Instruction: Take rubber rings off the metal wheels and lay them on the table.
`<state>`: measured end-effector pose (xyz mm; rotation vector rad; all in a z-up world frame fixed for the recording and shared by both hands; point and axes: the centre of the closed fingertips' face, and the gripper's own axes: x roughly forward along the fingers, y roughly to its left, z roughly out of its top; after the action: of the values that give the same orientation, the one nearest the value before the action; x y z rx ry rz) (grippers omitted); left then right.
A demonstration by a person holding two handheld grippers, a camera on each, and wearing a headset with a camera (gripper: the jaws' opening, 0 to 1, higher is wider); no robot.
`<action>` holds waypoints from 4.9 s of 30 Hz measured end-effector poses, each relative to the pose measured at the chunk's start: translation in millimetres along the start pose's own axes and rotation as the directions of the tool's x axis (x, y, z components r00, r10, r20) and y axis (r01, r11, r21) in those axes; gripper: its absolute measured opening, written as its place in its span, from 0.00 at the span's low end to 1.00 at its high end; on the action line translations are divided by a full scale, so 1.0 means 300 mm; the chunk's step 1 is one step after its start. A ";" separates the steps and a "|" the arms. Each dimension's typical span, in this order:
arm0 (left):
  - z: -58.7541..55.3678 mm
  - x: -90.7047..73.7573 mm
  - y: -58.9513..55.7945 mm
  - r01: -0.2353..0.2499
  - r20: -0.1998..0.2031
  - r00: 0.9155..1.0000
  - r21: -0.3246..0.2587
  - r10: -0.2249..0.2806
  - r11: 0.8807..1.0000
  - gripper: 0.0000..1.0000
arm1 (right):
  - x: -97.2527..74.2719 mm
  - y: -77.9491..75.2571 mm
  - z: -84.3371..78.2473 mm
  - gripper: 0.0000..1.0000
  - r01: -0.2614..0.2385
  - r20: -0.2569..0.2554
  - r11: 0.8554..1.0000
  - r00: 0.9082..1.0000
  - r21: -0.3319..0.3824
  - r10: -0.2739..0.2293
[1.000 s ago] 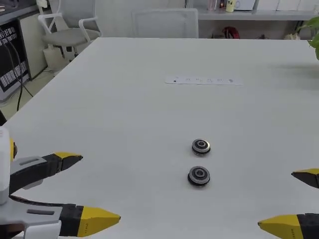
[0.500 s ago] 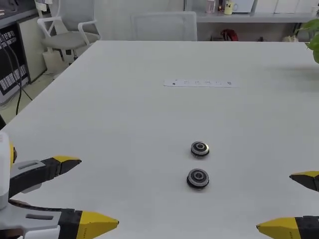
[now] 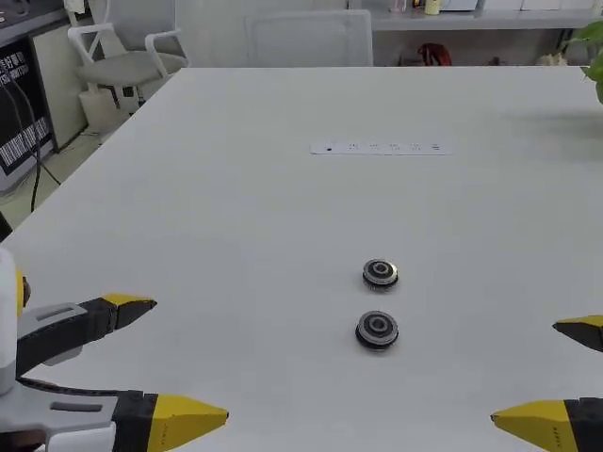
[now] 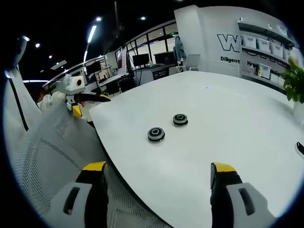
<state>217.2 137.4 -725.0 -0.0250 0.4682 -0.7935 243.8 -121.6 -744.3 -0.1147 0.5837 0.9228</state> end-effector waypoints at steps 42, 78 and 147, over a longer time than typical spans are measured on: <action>0.241 0.040 -0.034 0.081 0.016 0.996 0.134 -0.084 0.988 1.00 | 0.005 -0.065 0.077 0.79 -0.006 0.059 1.000 0.998 0.021 0.004; 0.554 0.244 -0.060 0.214 0.022 0.971 0.372 -0.239 0.903 1.00 | 0.030 -0.143 0.537 0.71 -0.039 0.170 0.985 0.983 -0.166 0.068; 0.089 0.624 -0.141 0.333 -0.095 0.943 0.296 -0.319 0.895 0.35 | 0.404 0.014 0.034 0.27 -0.366 -0.173 0.911 0.926 -0.188 0.336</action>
<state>312.7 -26.0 -766.9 0.2110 0.3813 -1.1951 300.9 -28.6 -798.2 -0.2789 0.6411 1.3394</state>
